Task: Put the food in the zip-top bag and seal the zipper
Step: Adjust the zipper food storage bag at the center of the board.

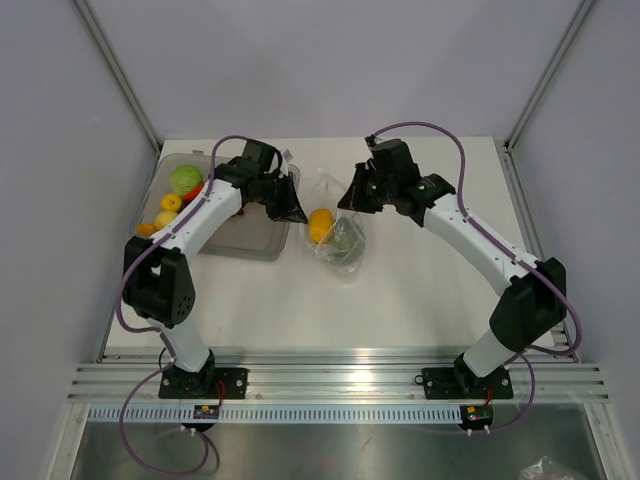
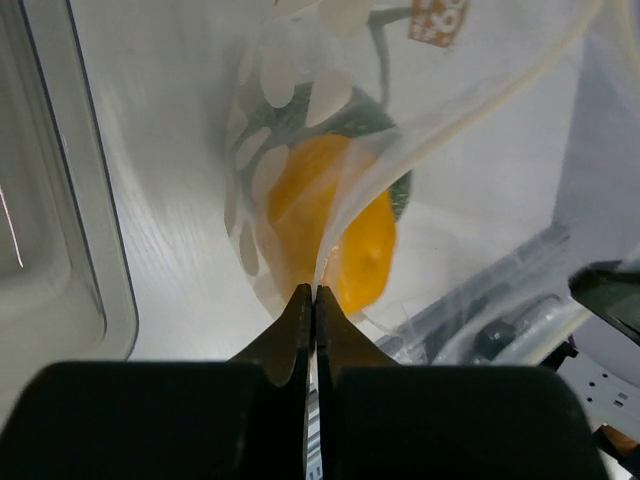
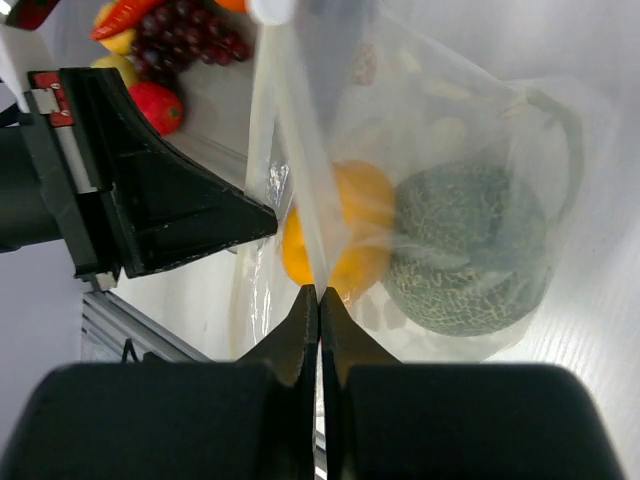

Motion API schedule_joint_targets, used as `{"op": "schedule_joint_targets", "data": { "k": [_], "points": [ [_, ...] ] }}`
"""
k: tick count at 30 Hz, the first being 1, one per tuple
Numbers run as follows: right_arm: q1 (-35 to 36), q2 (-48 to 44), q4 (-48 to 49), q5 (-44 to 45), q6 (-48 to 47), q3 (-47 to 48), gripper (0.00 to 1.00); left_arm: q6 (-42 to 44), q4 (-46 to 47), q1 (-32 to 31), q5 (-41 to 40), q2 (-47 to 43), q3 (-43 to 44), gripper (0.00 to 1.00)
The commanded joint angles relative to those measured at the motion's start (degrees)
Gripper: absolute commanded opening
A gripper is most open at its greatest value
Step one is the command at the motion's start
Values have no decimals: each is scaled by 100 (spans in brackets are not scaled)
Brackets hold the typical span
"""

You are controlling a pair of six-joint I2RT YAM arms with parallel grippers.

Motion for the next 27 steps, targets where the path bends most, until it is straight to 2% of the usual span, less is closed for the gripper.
{"op": "schedule_joint_targets", "data": {
  "k": [1,5,9,11,17,20,24,27],
  "points": [
    [36,374,-38,8,-30,-108,0,202,-188,-200,-115,372,-68,0],
    [36,-178,251,-125,23,-100,0,63,22,-351,122,-662,397,0],
    [36,-583,251,15,-12,-29,0,-61,76,-404,-272,-1166,733,0],
    [27,-532,269,138,-21,-116,0,-88,145,-404,-300,-1001,462,0],
    [44,-83,172,-63,119,-511,0,-79,76,-412,16,415,-120,0],
    [44,-390,243,59,76,-539,0,-44,58,-421,-18,100,28,0],
    [53,-662,40,191,-39,-222,0,-17,-206,-421,-1,-489,793,0],
    [44,-769,32,410,-83,-205,0,-70,13,-421,-255,-824,725,0]
  ]
}}
